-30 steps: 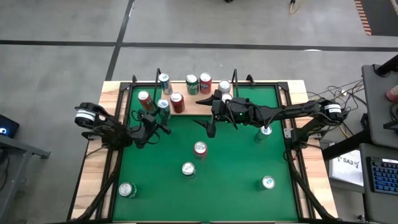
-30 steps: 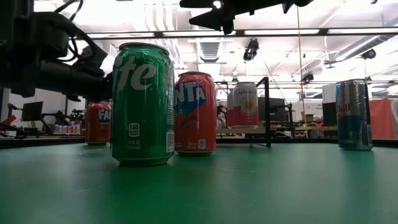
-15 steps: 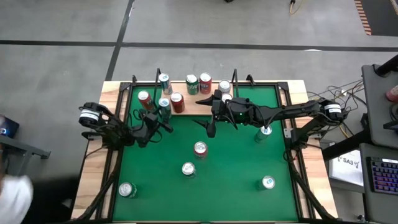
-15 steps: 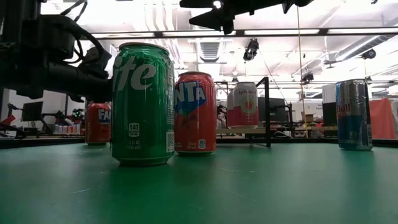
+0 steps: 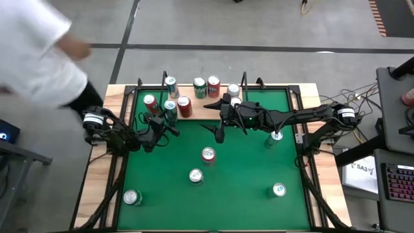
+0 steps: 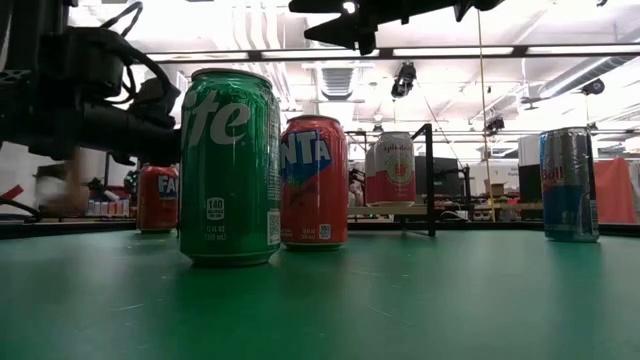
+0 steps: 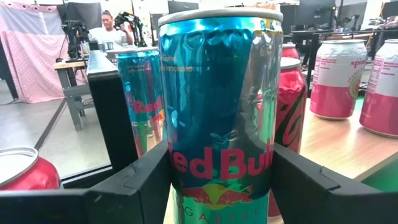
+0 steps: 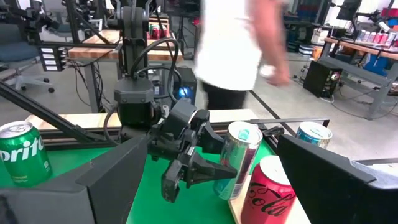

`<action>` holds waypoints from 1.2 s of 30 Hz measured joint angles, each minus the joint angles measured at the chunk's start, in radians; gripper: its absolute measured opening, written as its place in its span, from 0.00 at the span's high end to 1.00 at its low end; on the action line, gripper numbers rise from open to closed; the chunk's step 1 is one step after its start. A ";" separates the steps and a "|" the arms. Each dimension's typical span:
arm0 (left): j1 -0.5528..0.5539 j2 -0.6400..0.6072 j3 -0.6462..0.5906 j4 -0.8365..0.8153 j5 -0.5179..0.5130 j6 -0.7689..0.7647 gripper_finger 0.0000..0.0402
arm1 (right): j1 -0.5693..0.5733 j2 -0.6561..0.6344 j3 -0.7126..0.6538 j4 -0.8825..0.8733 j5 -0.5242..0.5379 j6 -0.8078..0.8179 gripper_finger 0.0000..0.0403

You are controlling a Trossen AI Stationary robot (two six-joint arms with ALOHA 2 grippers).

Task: Pick and place cans onto a shelf
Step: Put the top left blue silver soda can on the shelf aligned with the other blue silver soda can

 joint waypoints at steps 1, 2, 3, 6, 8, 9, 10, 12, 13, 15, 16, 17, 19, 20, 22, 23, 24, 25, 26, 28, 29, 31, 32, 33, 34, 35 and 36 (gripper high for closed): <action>0.001 0.000 0.000 0.000 0.001 0.000 0.47 | 0.000 0.000 0.000 0.000 0.000 0.000 0.13; 0.003 0.000 0.000 0.000 0.001 0.000 0.47 | 0.000 0.000 0.000 0.000 0.000 0.000 0.13; 0.004 0.000 0.000 0.000 0.002 0.000 0.47 | 0.000 0.000 0.000 0.000 0.000 0.000 0.13; 0.006 0.000 0.000 0.000 0.003 0.000 0.47 | 0.000 0.000 0.000 0.000 0.000 0.001 0.13; 0.006 0.000 0.000 0.000 0.003 0.000 0.47 | 0.000 0.000 0.000 0.000 0.000 0.000 0.13; 0.007 0.000 0.000 0.000 0.003 0.000 0.47 | 0.000 0.000 0.000 0.000 0.000 0.000 0.13; 0.008 0.000 0.000 0.000 0.003 0.000 0.47 | 0.000 0.000 0.000 0.000 0.000 0.000 0.13; 0.010 0.000 0.000 0.000 0.004 0.000 0.47 | 0.000 0.000 0.000 0.000 0.000 0.000 0.13; 0.012 0.000 0.000 0.000 0.004 0.000 0.47 | 0.000 0.000 0.000 0.000 0.000 0.000 0.13; 0.014 0.000 0.000 0.000 0.003 0.003 0.47 | 0.000 0.000 0.000 0.000 0.000 0.000 0.13; 0.014 0.001 0.000 0.000 0.003 0.008 0.47 | 0.000 0.000 0.000 0.000 0.000 0.000 0.13; 0.015 0.005 0.001 0.000 0.004 0.010 0.47 | 0.000 0.000 0.000 0.000 0.000 0.000 0.13; 0.019 0.016 0.002 0.001 0.015 0.010 0.47 | 0.000 0.000 0.000 0.000 0.000 0.000 0.13; 0.020 0.025 0.005 0.000 0.015 0.010 0.47 | 0.000 0.000 0.000 0.000 0.000 0.000 0.13; 0.020 0.040 0.015 -0.002 0.015 0.010 0.47 | 0.000 0.000 0.000 0.000 0.000 -0.001 0.13; 0.020 0.046 0.023 -0.001 0.015 0.011 0.47 | 0.000 0.000 0.000 0.000 0.000 -0.001 0.13; 0.020 0.054 0.031 0.000 0.014 0.011 0.47 | 0.000 0.000 0.000 -0.001 0.000 -0.001 0.13; 0.020 0.062 0.038 0.000 0.013 0.011 0.47 | 0.000 0.000 0.000 -0.002 0.000 -0.001 0.13; 0.020 0.071 0.046 -0.001 0.010 0.011 0.47 | 0.000 0.000 0.000 -0.003 0.000 -0.001 0.13; 0.020 0.090 0.060 0.000 -0.004 0.011 0.47 | 0.000 0.000 0.000 -0.004 0.000 -0.001 0.13; 0.020 0.099 0.064 0.000 -0.011 0.011 0.47 | 0.000 0.000 0.000 -0.004 0.000 -0.001 0.13; 0.021 0.111 0.070 0.002 -0.016 0.012 0.47 | 0.000 0.000 0.000 -0.006 0.000 -0.001 0.13; 0.020 0.114 0.070 0.003 -0.017 0.013 0.47 | 0.000 0.000 0.000 -0.006 0.000 -0.001 0.13; 0.020 0.117 0.071 0.003 -0.017 0.013 0.47 | 0.000 0.000 0.000 -0.007 0.000 -0.001 0.13; 0.020 0.118 0.070 0.003 -0.019 0.012 0.47 | 0.000 0.000 0.000 -0.007 0.000 -0.001 0.13; 0.020 0.118 0.070 0.003 -0.023 0.011 0.47 | 0.000 0.000 0.000 -0.007 0.000 -0.001 0.13; 0.020 0.118 0.070 0.003 -0.031 0.011 0.46 | 0.000 0.000 0.000 -0.007 0.000 -0.001 0.13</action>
